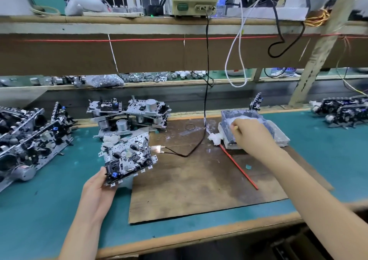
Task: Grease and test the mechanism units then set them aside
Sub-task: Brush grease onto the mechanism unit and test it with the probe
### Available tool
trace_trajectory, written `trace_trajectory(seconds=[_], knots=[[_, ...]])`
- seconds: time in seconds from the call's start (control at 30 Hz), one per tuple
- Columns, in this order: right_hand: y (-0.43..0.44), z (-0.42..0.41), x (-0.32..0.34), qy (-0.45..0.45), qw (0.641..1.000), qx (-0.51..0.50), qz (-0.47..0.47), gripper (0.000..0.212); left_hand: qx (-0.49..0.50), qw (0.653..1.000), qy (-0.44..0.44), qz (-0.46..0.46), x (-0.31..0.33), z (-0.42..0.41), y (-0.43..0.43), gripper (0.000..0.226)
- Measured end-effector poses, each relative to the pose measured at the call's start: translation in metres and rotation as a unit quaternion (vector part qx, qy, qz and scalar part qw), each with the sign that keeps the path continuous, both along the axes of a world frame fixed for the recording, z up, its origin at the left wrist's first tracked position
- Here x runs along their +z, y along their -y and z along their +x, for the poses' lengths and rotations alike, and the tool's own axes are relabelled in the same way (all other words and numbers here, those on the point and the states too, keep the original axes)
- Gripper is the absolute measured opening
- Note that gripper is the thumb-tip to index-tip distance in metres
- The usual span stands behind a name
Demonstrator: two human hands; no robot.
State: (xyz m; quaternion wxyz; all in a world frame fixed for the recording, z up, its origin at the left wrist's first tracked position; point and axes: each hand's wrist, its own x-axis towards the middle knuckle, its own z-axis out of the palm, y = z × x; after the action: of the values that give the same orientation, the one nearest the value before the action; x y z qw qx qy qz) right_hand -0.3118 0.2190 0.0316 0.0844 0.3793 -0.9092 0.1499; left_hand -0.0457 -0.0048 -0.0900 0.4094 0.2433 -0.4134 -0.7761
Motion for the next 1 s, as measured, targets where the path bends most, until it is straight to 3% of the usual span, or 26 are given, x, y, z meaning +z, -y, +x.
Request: trace_trajectory(seconds=[0.07,0.13,0.23,0.4,0.67,1.0], knots=[[0.003,0.012,0.008,-0.026,0.99,0.091,-0.109,0.025,0.005,1.0,0.0,0.002,0.002,-0.001,-0.002,0.055],[0.01,0.034,0.019,-0.01,0.951,0.2,-0.236,0.021,0.01,1.0,0.001,0.006,0.004,-0.001,-0.004,0.054],[0.022,0.066,0.031,0.076,0.9,0.304,-0.301,0.023,0.013,1.0,0.007,0.005,0.005,0.0,-0.005,0.052],[0.044,0.102,0.029,0.209,0.871,0.367,-0.252,0.019,0.015,1.0,0.024,-0.007,0.004,0.0,-0.005,0.036],[0.069,0.116,0.018,0.221,0.857,0.414,-0.213,0.014,0.007,1.0,0.017,-0.021,0.009,0.002,-0.009,0.05],[0.081,0.117,0.005,0.239,0.858,0.412,-0.191,0.016,-0.003,0.999,0.019,-0.025,0.006,0.003,-0.008,0.031]])
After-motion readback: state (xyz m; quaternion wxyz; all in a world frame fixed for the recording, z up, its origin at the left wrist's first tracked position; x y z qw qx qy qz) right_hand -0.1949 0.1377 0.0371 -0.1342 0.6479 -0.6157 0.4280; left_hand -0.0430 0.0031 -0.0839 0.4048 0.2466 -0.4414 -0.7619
